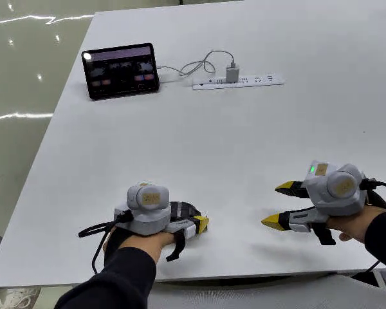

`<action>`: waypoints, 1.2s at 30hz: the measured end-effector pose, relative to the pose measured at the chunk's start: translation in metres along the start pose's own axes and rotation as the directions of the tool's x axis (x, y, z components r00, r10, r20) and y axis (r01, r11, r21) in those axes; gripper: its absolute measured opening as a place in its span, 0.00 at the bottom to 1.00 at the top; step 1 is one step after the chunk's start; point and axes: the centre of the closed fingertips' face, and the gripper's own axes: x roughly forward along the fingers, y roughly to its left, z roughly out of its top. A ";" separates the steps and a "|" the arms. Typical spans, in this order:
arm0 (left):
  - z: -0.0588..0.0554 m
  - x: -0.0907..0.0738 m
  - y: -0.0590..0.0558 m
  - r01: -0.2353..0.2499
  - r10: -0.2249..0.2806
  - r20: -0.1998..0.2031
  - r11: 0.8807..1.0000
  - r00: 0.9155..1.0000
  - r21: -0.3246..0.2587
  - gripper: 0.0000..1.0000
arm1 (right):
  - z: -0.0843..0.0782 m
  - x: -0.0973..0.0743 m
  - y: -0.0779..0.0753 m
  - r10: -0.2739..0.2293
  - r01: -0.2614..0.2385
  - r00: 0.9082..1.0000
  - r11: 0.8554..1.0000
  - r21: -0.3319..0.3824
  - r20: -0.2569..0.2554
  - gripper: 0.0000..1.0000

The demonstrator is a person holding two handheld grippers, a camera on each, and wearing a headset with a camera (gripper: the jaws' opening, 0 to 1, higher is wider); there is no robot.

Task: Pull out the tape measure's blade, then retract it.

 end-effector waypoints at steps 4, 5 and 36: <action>0.007 -0.011 0.012 0.033 -0.033 0.010 0.999 0.999 0.019 0.72 | -0.005 -0.010 -0.003 -0.022 0.022 1.000 1.000 0.013 0.017 0.47; 0.009 -0.014 0.015 0.046 -0.047 0.012 0.998 0.999 0.041 0.74 | -0.005 -0.011 -0.003 -0.024 0.024 1.000 1.000 0.014 0.017 0.47; 0.003 -0.080 0.074 0.160 -0.193 0.078 0.937 0.978 0.311 1.00 | -0.056 -0.086 -0.019 -0.143 0.141 0.989 0.987 0.079 0.028 0.82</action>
